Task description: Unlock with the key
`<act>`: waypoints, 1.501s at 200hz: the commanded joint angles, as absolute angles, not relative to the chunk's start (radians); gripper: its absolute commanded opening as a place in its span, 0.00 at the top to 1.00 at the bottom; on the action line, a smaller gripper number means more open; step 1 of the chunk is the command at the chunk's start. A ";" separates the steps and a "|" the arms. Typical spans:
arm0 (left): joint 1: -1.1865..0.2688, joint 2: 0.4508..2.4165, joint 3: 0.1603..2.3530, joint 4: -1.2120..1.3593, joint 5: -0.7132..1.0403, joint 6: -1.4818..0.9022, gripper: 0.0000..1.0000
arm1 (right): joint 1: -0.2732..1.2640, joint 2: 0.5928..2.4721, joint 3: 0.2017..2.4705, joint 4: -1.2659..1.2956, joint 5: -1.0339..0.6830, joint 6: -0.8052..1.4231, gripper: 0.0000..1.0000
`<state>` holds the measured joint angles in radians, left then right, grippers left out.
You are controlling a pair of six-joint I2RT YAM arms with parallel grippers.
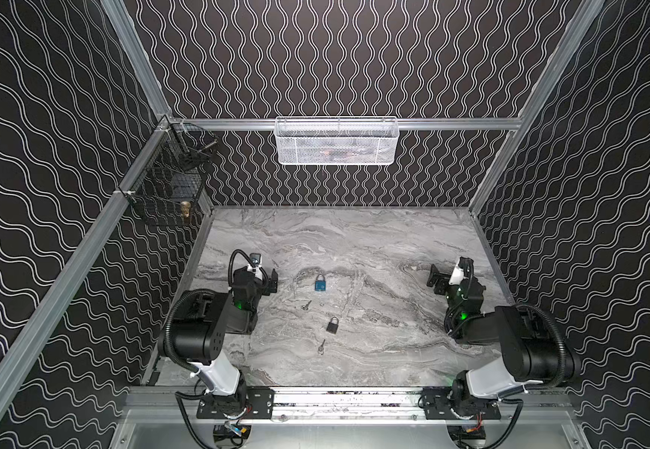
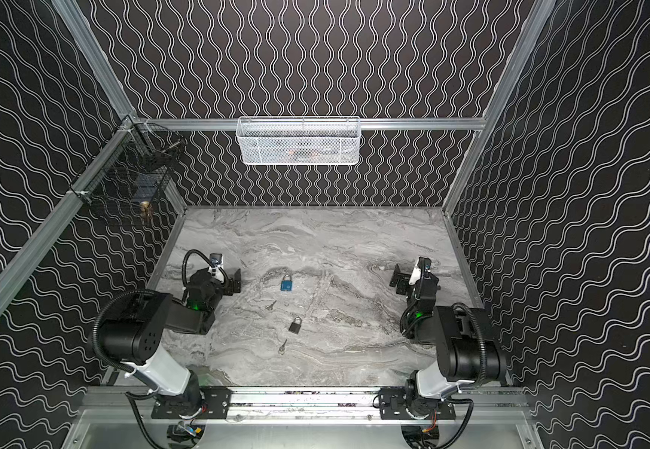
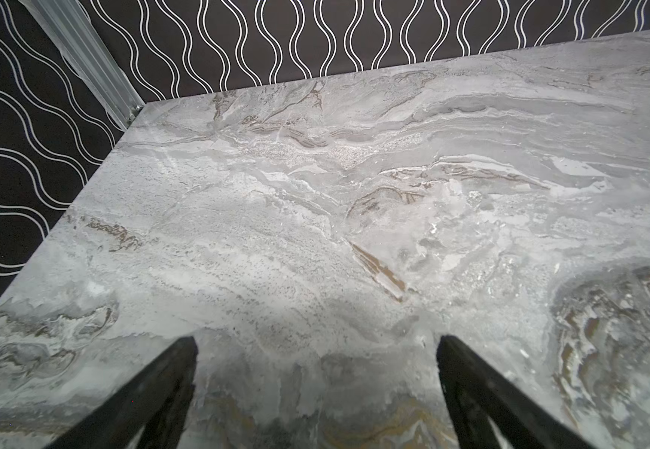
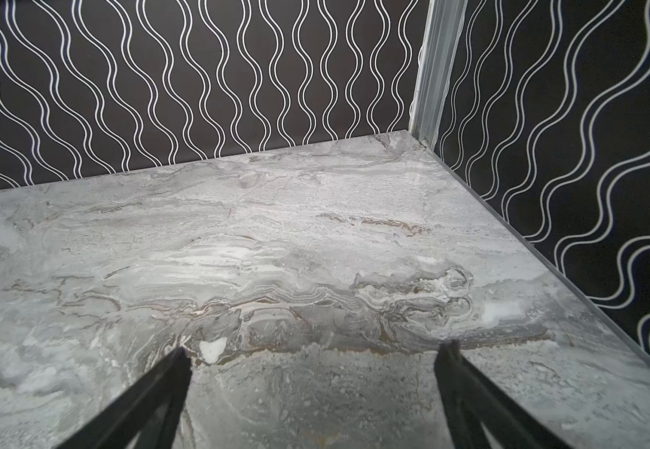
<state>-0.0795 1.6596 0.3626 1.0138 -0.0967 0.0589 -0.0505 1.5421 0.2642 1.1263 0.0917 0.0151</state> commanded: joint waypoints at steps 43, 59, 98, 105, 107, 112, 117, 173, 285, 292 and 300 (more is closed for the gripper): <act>-0.078 1.657 0.368 1.025 -0.089 0.079 0.01 | -0.049 1.542 0.265 1.177 0.087 0.009 0.01; -0.078 1.657 0.368 1.025 -0.089 0.079 0.01 | -0.049 1.541 0.265 1.177 0.087 0.009 0.01; -0.078 1.657 0.368 1.025 -0.089 0.079 0.01 | -0.049 1.540 0.265 1.178 0.087 0.009 0.01; -0.078 1.657 0.368 1.025 -0.089 0.079 0.01 | -0.049 1.541 0.265 1.177 0.087 0.009 0.01; -0.078 1.657 0.369 1.025 -0.089 0.079 0.01 | -0.049 1.541 0.265 1.177 0.087 0.009 0.01; -0.078 1.656 0.368 1.024 -0.089 0.079 0.01 | -0.049 1.542 0.265 1.177 0.087 0.010 0.01; -0.078 1.657 0.368 1.024 -0.089 0.079 0.01 | -0.050 1.542 0.265 1.177 0.087 0.010 0.01; -0.078 1.657 0.369 1.025 -0.089 0.079 0.01 | -0.049 1.543 0.267 1.177 0.087 0.010 0.01; -0.078 1.654 0.358 1.047 -0.189 0.047 0.01 | -0.049 1.539 0.261 1.184 0.089 0.008 0.01; -0.078 1.650 0.357 1.044 -0.205 0.039 0.01 | -0.049 1.539 0.260 1.187 0.089 0.008 0.01; -0.078 1.644 0.357 1.036 -0.209 0.034 0.01 | -0.049 1.538 0.259 1.188 0.090 0.009 0.01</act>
